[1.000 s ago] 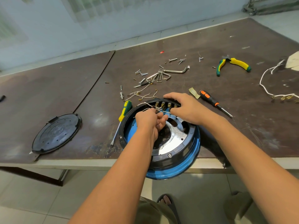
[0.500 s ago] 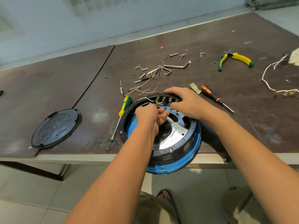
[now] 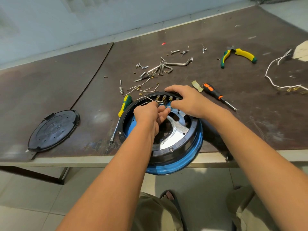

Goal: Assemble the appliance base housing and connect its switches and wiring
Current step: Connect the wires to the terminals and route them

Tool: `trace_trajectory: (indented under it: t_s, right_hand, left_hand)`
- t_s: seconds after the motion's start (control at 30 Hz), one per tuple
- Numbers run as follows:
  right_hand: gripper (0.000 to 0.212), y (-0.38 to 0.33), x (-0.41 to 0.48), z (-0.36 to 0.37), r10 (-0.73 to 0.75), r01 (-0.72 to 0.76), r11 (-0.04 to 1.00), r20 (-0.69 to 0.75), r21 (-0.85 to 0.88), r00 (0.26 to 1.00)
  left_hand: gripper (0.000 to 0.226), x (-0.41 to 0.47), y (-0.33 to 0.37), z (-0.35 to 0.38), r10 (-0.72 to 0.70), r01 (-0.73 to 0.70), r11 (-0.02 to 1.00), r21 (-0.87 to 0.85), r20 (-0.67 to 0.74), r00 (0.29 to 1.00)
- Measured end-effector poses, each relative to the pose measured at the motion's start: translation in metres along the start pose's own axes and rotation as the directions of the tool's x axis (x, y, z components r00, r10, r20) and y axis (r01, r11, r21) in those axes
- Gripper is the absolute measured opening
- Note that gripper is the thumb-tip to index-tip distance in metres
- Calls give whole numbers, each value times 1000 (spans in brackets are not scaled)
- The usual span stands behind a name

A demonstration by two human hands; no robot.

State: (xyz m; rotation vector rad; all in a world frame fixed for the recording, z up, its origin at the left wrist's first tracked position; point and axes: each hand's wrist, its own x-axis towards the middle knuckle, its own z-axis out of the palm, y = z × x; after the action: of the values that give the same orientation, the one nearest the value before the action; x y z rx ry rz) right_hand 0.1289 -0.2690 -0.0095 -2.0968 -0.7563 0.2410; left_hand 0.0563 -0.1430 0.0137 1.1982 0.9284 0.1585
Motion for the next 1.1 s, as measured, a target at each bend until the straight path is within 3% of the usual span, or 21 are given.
trace_trajectory:
  t_s: [0.3,1.1]
  right_hand:
    - [58,-1,-1,0,0,0,1000,-2,-1,1000]
    - [57,0,0,0,-8,8,1000,4,19,1000]
  left_hand:
    - [20,-3,3,1,-24,22,997,71,29,999]
    - [13,1,3,0,-21,21,1000,13,3,1000]
